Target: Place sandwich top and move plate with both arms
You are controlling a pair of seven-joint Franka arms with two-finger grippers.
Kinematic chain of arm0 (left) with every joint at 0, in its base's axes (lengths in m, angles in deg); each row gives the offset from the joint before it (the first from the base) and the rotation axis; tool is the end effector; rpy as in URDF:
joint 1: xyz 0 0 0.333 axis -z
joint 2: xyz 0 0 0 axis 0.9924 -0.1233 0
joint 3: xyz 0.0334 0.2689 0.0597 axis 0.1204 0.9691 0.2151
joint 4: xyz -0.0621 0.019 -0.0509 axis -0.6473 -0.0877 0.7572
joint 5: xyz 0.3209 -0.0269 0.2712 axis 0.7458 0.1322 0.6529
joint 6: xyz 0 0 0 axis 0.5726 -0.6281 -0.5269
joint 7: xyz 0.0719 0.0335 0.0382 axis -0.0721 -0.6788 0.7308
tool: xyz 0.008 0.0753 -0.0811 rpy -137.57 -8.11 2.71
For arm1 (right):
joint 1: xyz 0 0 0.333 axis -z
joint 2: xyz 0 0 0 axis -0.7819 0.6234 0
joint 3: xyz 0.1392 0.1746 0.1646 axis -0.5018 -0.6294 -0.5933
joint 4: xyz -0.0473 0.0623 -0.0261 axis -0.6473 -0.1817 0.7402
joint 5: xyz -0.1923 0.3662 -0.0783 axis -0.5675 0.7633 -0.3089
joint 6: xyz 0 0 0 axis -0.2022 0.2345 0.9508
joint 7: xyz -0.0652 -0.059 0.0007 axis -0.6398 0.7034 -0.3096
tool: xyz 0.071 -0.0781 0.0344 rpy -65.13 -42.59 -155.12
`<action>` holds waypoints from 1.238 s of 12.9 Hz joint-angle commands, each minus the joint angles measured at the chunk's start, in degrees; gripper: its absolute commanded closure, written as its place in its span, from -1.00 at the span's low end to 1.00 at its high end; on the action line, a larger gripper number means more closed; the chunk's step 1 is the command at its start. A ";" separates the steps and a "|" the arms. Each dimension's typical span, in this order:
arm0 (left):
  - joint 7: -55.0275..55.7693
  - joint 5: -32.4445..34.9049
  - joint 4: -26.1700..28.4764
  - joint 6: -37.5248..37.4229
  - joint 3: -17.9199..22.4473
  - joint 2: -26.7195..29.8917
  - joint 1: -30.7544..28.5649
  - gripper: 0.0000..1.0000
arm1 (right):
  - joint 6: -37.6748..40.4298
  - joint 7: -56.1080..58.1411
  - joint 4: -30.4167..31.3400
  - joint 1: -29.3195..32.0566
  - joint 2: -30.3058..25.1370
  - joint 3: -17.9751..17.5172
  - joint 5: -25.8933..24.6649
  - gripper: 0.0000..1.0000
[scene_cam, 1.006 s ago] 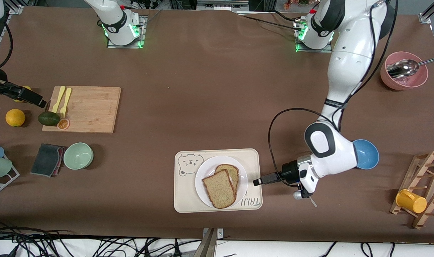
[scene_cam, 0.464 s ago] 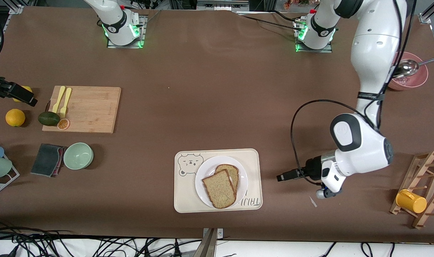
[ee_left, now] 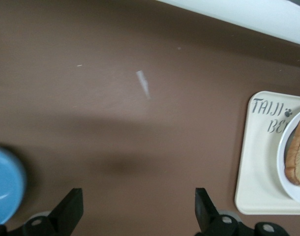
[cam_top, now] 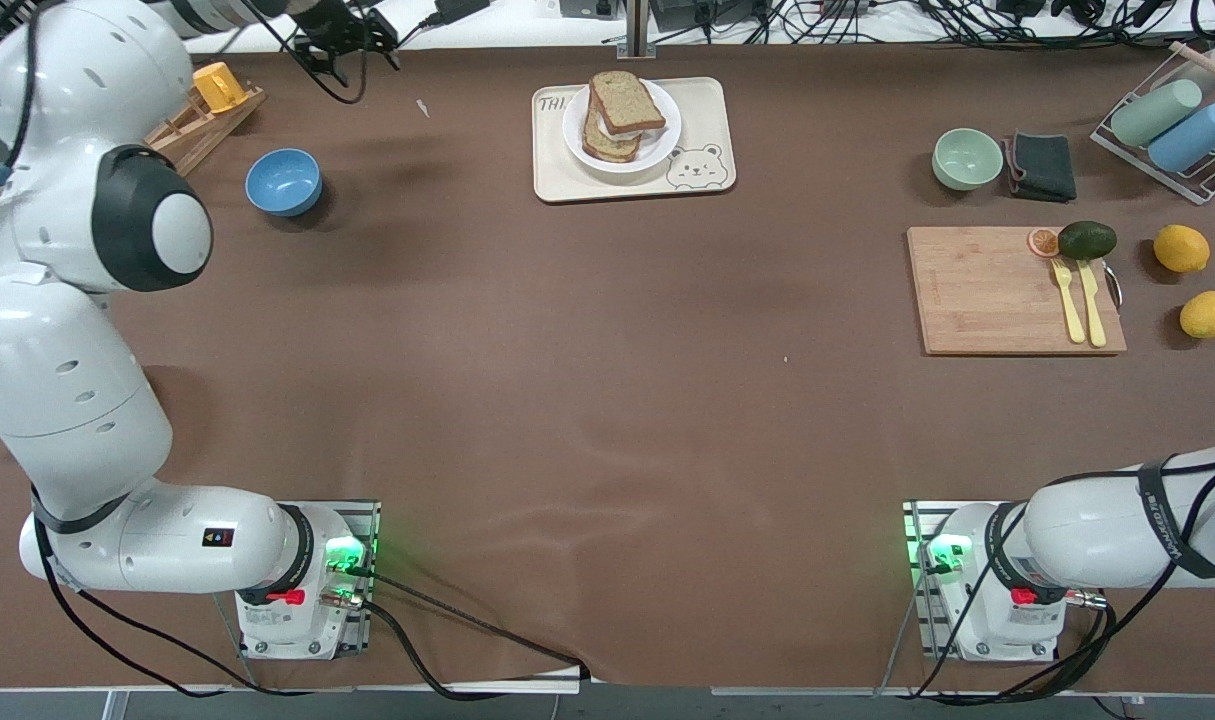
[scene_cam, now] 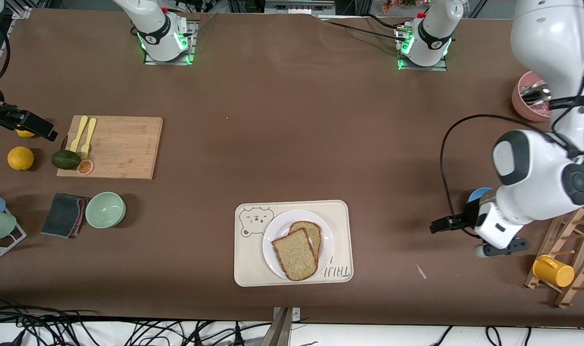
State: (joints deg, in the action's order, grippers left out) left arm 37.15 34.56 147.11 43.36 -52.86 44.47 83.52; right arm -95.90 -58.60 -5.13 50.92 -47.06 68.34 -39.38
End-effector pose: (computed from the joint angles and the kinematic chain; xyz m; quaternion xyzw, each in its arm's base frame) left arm 0.7278 -0.0403 0.3424 0.9911 0.0964 0.0136 0.0907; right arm 0.6148 -0.0129 0.5653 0.9917 -0.1273 0.0002 0.0169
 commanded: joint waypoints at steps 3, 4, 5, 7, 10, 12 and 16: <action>1.12 6.38 2.83 -10.94 -0.09 11.65 -4.90 -1.00 | 1.13 -0.80 -1.11 -0.28 0.22 -0.15 -0.17 -1.00; 1.21 8.40 2.92 -12.70 -0.17 13.49 -5.17 -1.00 | 1.13 -0.72 -1.11 -0.28 0.22 -0.15 -0.17 -1.00; 1.30 9.12 2.92 -14.02 -0.17 14.82 -5.60 -1.00 | 1.13 -0.54 -1.11 -0.28 0.22 -0.15 -0.17 -1.00; 1.39 9.12 2.83 -16.48 -0.17 17.10 -6.05 -1.00 | 1.22 -0.71 -1.11 -0.28 0.22 -0.33 1.40 -1.00; 3.59 9.21 2.92 -19.21 -0.17 20.09 -6.14 -1.00 | 1.22 -0.98 -1.02 -0.28 0.22 -0.42 1.94 -1.00; 3.50 10.17 3.10 -20.88 -0.26 21.94 -6.22 -1.00 | 1.22 -0.89 -1.02 -0.28 0.22 -0.42 2.02 -1.00; 2.80 10.53 10.02 -21.07 -0.17 28.61 -6.05 -1.00 | 1.22 -0.89 -1.11 -1.07 0.22 -0.51 1.59 -1.00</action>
State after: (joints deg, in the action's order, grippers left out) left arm 39.79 43.09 150.81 21.61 -52.54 67.68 77.63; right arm -95.77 -58.77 -5.14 50.42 -47.04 67.95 -38.17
